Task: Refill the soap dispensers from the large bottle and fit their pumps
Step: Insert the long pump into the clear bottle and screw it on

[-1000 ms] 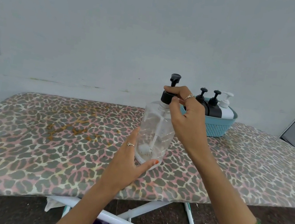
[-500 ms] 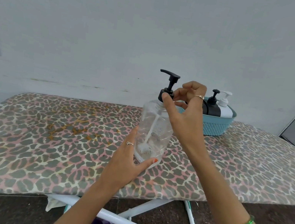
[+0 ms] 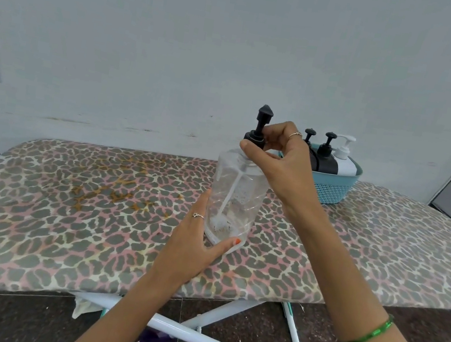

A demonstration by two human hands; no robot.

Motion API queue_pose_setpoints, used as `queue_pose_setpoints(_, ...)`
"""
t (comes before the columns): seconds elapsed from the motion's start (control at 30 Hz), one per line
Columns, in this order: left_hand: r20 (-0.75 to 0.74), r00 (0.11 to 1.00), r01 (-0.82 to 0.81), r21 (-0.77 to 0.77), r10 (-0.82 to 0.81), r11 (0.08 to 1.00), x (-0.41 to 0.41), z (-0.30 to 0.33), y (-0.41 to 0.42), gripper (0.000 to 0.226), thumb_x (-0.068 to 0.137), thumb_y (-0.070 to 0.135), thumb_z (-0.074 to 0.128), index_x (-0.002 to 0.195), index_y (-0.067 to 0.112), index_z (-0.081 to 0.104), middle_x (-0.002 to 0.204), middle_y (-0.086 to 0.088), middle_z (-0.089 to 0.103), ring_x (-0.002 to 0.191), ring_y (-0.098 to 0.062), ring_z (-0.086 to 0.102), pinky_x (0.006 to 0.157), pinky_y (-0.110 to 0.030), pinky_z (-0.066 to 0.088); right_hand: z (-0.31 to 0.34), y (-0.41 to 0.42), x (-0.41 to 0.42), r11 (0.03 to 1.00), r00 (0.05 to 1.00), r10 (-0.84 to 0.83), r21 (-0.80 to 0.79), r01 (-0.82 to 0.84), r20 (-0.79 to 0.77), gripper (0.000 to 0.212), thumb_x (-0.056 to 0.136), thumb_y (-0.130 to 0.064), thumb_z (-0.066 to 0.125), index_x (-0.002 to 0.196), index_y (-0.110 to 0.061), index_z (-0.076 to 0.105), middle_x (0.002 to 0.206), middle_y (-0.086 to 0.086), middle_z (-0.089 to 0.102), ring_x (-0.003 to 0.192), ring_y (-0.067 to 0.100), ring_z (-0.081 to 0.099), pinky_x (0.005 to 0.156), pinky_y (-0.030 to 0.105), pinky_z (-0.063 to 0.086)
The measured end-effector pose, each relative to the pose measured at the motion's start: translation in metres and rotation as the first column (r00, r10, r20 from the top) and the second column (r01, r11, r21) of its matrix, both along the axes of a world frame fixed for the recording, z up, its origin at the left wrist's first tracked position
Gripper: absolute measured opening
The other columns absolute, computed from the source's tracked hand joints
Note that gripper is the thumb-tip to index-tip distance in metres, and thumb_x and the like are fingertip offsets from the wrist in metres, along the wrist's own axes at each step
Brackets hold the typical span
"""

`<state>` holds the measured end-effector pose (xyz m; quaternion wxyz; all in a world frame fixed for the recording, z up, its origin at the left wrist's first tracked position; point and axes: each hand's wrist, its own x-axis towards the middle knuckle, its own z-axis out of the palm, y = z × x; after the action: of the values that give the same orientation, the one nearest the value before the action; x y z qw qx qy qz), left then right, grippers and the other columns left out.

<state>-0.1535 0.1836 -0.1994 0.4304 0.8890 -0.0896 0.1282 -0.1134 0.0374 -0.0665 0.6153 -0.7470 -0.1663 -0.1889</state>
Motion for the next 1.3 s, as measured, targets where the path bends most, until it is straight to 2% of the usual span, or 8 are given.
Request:
queue_pose_setpoints(0.1,-0.002,1.000,-0.004,0.003,0.004,1.000,0.000,0.000,0.000,0.101,0.080,0.059,0.068,0.155,0.032,0.004,0.159,0.006,0.028,0.143,-0.009,0.030,0.109,-0.020,0.023,0.001,0.000,0.001,1.000,1.000,0.013,-0.023,-0.013,-0.007,0.025,0.082,-0.020,0.075,0.097,-0.019,0.056,0.094,-0.010,0.065,0.083,-0.001,0.057,0.079,0.018,0.048)
queue_pose_setpoints(0.3,-0.004,1.000,-0.003,0.005,0.003,1.000,0.002,0.000,0.000,0.101,0.079,0.063,0.066,0.154,0.035,0.005,0.158,0.006,0.030,0.143,-0.011,0.032,0.116,-0.035,0.032,0.003,-0.013,0.002,0.969,0.966,0.241,-0.032,-0.245,-0.093,0.029,0.092,-0.008,0.062,0.117,-0.024,0.061,0.116,0.000,0.069,0.113,0.008,0.062,0.105,0.031,0.044)
queue_pose_setpoints(0.43,0.009,1.000,-0.002,0.003,0.002,1.000,0.001,0.001,0.000,0.099,0.077,0.064,0.066,0.153,0.036,0.008,0.156,0.007,0.033,0.142,-0.010,0.035,0.115,-0.035,0.034,0.006,-0.013,0.005,0.986,0.985,0.150,-0.055,-0.155,-0.087,0.027,0.084,-0.010,0.073,0.106,-0.023,0.065,0.106,-0.007,0.071,0.104,0.004,0.064,0.101,0.033,0.047)
queue_pose_setpoints(0.53,0.028,1.000,-0.005,0.016,0.005,1.000,0.000,0.001,-0.001,0.099,0.078,0.063,0.067,0.153,0.035,0.009,0.156,0.007,0.032,0.141,-0.010,0.034,0.113,-0.027,0.031,0.006,-0.007,0.006,0.999,0.998,0.032,-0.040,-0.034,-0.055,0.031,0.074,-0.019,0.082,0.093,-0.020,0.057,0.091,-0.010,0.066,0.082,-0.005,0.061,0.081,0.012,0.048)
queue_pose_setpoints(0.63,0.040,0.999,-0.006,0.017,0.005,1.000,-0.001,0.001,-0.001,0.099,0.078,0.062,0.067,0.153,0.034,0.009,0.156,0.007,0.032,0.141,-0.009,0.034,0.109,-0.021,0.028,0.001,0.000,0.005,1.000,0.999,-0.004,0.012,0.005,-0.049,0.039,0.073,-0.021,0.083,0.089,-0.021,0.048,0.087,-0.008,0.057,0.077,0.001,0.056,0.074,0.014,0.048)
queue_pose_setpoints(0.9,0.042,0.999,-0.004,0.003,0.004,1.000,-0.001,0.003,-0.001,0.097,0.080,0.059,0.068,0.153,0.035,0.009,0.156,0.009,0.032,0.141,-0.007,0.034,0.108,-0.019,0.028,0.000,-0.013,0.003,0.972,0.965,0.222,-0.041,-0.230,-0.135,0.045,0.092,-0.017,0.059,0.136,-0.015,0.050,0.125,-0.003,0.064,0.118,0.004,0.057,0.102,0.022,0.042)
queue_pose_setpoints(1.1,0.023,1.000,-0.010,0.017,0.010,1.000,0.000,0.000,0.000,0.101,0.077,0.063,0.068,0.154,0.034,0.008,0.157,0.007,0.032,0.142,-0.010,0.034,0.116,-0.035,0.033,0.004,-0.015,0.004,0.983,0.980,0.167,-0.060,-0.173,-0.105,0.028,0.084,-0.010,0.071,0.110,-0.015,0.062,0.107,-0.004,0.071,0.102,0.006,0.064,0.094,0.023,0.048)
queue_pose_setpoints(1.3,0.032,0.999,-0.016,0.035,0.015,0.999,-0.001,0.001,-0.001,0.102,0.080,0.058,0.069,0.156,0.026,0.009,0.159,0.004,0.027,0.144,-0.011,0.029,0.111,-0.021,0.024,0.000,-0.009,0.005,0.993,0.992,0.090,-0.065,-0.096,-0.092,0.036,0.078,-0.021,0.079,0.102,-0.018,0.053,0.109,0.009,0.065,0.090,0.010,0.057,0.087,0.026,0.047)
